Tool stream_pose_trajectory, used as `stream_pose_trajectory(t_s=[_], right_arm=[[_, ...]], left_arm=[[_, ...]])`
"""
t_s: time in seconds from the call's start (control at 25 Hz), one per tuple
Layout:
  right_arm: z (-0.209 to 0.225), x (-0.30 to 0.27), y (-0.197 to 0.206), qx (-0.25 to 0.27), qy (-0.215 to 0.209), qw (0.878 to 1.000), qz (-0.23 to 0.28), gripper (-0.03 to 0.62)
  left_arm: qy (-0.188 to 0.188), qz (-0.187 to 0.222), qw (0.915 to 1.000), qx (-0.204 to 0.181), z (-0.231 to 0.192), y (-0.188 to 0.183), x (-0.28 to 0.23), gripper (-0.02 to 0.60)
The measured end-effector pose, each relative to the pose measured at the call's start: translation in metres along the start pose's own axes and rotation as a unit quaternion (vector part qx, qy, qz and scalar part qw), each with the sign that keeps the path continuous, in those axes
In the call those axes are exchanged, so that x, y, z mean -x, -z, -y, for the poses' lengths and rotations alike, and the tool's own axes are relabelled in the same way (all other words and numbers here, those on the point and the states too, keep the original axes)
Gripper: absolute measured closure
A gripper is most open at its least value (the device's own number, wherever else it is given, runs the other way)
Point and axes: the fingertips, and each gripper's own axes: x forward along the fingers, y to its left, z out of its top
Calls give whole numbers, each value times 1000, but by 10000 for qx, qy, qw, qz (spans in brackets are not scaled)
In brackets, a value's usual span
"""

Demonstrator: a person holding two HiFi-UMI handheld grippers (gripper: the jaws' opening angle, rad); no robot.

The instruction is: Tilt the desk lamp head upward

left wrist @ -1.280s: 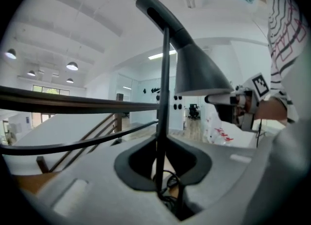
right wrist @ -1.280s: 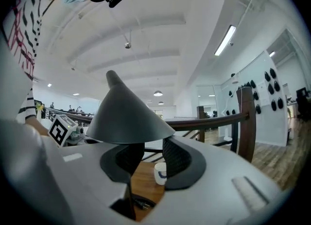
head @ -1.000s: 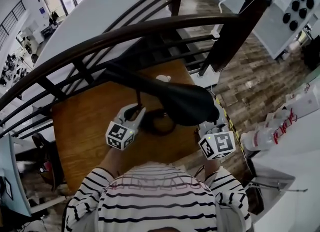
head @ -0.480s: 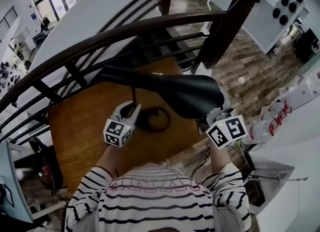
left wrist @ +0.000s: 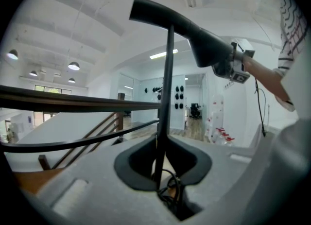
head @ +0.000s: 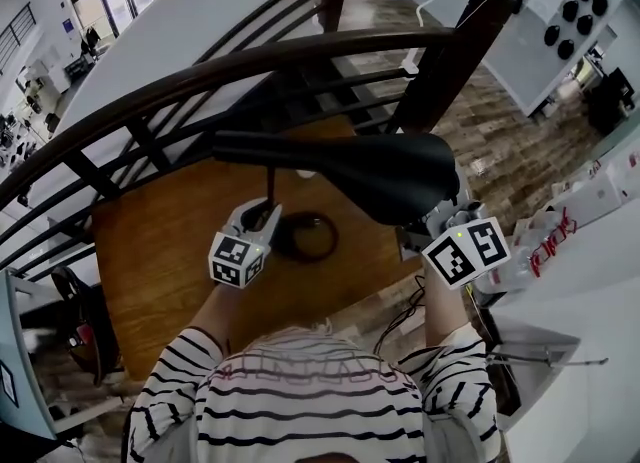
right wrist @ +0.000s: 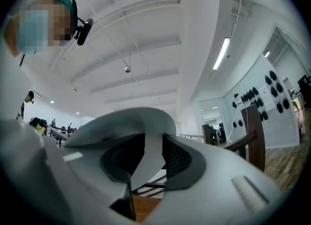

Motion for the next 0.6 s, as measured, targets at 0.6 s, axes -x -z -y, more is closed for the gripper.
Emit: stream_pose_trajectory(t_s=[0.6], right_arm=[[-16,-34,-41,369,-325,9985,-244,462]], left_arm=[[2,39,9999,160,-2,1,1,529]])
